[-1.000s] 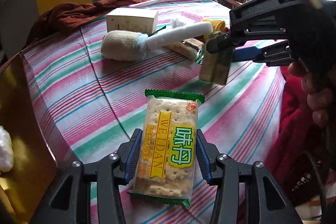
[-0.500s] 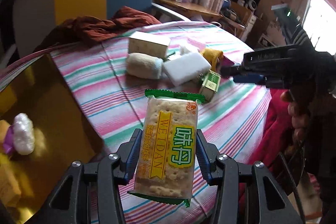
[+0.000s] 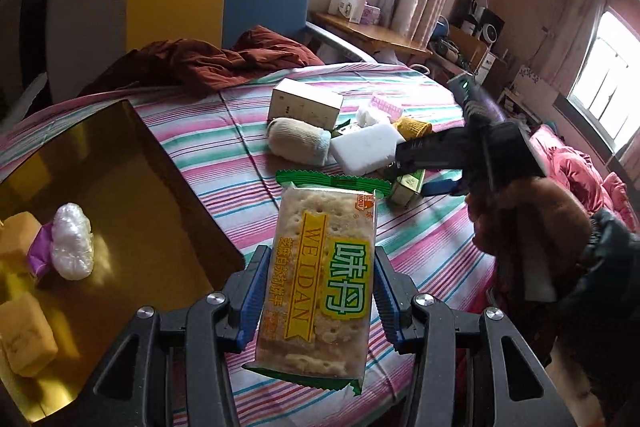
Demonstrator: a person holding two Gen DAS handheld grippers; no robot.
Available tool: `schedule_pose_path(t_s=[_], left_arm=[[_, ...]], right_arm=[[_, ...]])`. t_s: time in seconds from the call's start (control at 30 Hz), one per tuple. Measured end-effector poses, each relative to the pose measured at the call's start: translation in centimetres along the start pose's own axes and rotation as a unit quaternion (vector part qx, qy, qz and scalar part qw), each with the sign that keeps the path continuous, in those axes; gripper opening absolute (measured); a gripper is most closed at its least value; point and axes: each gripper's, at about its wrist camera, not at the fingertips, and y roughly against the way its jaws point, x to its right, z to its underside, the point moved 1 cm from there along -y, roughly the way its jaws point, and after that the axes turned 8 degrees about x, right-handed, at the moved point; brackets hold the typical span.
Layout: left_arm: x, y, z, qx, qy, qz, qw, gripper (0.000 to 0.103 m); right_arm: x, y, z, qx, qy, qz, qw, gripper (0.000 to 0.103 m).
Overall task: Organize objects
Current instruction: 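Carry both items over the gold tray and open both tools to release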
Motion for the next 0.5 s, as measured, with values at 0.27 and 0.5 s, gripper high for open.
schedule_pose_path(t_s=[0.27,0.5], left_arm=[[-0.9,1.1,0.2,0.009,0.014,-0.005,0.9998,0.05],[-2.8,2.7,0.4,0.022,0.039,-0.02,0.9988,0.05]], right_arm=[[-0.8,4.3,3.0,0.009,0.022,-0.065,0.998,0.032],[-2.7,8.4,4.6,0.038,0.076,-0.141,0.986,0.032]])
